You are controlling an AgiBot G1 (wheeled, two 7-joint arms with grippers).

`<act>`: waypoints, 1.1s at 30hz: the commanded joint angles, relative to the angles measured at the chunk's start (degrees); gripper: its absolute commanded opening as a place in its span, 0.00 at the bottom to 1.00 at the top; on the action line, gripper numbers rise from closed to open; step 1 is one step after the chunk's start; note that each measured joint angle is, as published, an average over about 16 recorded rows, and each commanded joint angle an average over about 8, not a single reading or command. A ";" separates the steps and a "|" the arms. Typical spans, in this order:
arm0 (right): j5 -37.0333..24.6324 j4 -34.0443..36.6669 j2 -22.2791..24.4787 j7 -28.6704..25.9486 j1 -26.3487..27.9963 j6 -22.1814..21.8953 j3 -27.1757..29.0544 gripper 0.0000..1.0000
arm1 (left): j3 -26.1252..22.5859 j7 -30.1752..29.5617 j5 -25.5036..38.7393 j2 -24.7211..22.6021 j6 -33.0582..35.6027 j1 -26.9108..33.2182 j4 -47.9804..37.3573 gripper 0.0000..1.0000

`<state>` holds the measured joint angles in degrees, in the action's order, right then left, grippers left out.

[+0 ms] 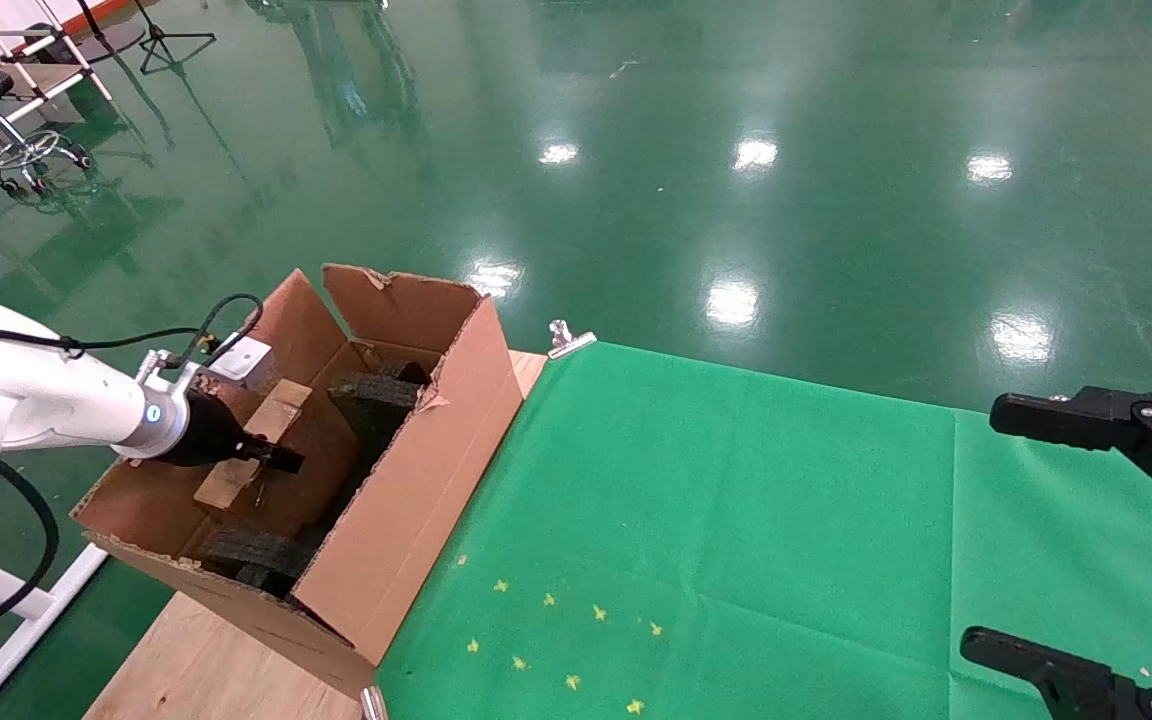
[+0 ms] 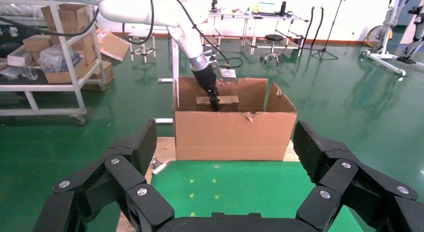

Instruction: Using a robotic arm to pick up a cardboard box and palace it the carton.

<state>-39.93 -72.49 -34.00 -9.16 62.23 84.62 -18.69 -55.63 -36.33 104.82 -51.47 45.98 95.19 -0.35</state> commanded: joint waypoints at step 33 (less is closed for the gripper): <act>0.02 0.02 0.00 0.02 0.01 -0.01 -0.03 1.00 | 6.35 6.51 -9.55 8.91 8.49 6.97 13.09 1.00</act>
<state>-39.91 -72.47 -33.99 -9.15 62.24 84.61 -18.72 -49.67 -30.42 95.81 -42.69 54.37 101.84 13.07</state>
